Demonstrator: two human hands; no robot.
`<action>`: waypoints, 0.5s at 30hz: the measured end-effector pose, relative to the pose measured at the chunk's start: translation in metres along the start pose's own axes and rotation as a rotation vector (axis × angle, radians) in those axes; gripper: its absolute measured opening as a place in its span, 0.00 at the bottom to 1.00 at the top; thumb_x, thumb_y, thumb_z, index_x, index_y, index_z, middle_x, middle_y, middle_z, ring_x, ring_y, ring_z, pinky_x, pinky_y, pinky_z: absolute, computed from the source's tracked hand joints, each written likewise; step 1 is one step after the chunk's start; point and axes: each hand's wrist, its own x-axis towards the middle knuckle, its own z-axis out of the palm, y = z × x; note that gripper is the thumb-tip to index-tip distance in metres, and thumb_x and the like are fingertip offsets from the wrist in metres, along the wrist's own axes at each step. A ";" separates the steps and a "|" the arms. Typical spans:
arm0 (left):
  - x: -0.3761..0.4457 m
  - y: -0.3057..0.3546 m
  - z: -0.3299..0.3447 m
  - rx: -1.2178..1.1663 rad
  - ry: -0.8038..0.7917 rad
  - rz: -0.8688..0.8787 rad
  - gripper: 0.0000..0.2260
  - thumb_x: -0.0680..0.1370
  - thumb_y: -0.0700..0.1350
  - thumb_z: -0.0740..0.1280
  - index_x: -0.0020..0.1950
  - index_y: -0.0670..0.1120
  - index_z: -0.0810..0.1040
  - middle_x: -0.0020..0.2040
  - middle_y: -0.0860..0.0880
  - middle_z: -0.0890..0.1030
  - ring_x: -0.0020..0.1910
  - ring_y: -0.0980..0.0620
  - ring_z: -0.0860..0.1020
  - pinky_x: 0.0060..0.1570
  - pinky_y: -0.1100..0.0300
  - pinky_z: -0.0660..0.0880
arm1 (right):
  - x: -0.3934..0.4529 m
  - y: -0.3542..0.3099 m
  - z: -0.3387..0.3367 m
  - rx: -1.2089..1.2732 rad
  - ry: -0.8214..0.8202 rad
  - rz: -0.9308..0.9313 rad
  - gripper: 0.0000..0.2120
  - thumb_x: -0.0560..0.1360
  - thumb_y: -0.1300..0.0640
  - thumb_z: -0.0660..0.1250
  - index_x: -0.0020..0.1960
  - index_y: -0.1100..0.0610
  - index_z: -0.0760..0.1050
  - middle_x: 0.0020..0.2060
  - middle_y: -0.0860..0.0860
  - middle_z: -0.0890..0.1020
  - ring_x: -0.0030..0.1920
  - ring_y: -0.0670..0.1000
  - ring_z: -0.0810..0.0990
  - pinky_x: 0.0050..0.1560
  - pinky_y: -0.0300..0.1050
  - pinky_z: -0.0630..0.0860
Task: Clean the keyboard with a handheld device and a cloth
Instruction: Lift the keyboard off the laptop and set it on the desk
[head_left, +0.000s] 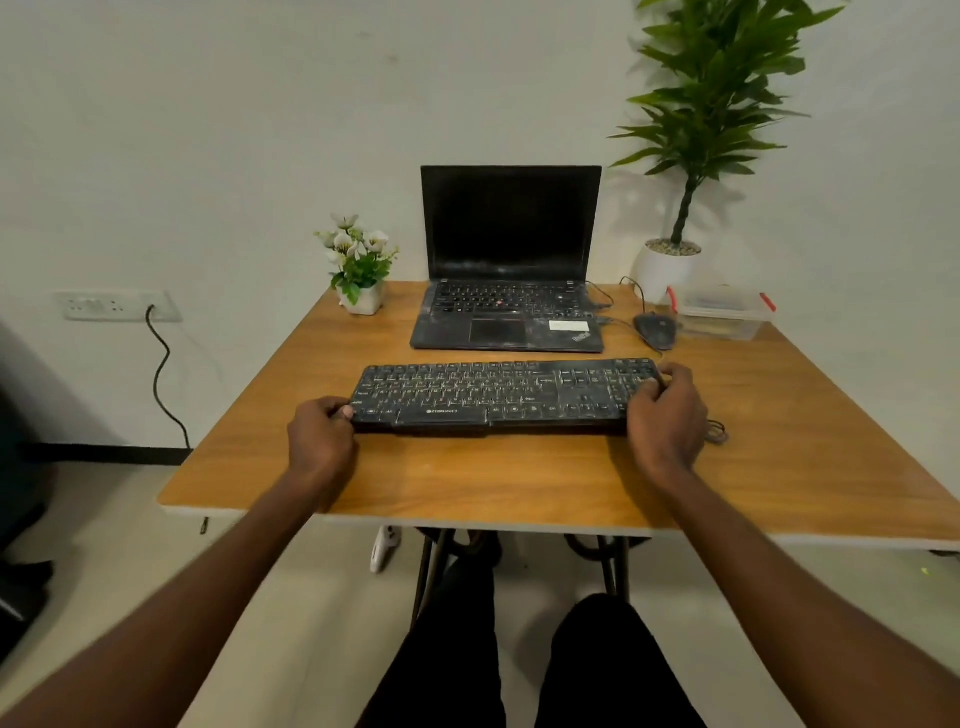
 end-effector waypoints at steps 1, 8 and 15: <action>-0.002 -0.001 -0.001 0.015 0.008 0.008 0.12 0.86 0.36 0.62 0.59 0.37 0.85 0.50 0.41 0.84 0.50 0.43 0.80 0.49 0.54 0.71 | -0.003 0.002 -0.001 -0.004 -0.013 0.001 0.15 0.82 0.56 0.62 0.68 0.55 0.73 0.54 0.57 0.82 0.53 0.60 0.79 0.48 0.50 0.73; -0.004 -0.016 0.006 0.152 0.048 0.166 0.13 0.87 0.35 0.59 0.56 0.37 0.84 0.50 0.38 0.83 0.47 0.41 0.78 0.46 0.48 0.75 | -0.014 0.013 0.001 -0.123 -0.031 -0.024 0.11 0.83 0.52 0.61 0.60 0.59 0.72 0.51 0.57 0.81 0.48 0.59 0.78 0.52 0.57 0.75; 0.008 -0.018 0.015 0.277 0.015 0.209 0.14 0.87 0.37 0.60 0.67 0.40 0.82 0.58 0.37 0.78 0.53 0.40 0.76 0.52 0.51 0.72 | 0.011 0.022 0.009 -0.210 -0.143 -0.100 0.18 0.83 0.44 0.60 0.62 0.58 0.69 0.50 0.56 0.81 0.48 0.59 0.80 0.53 0.58 0.77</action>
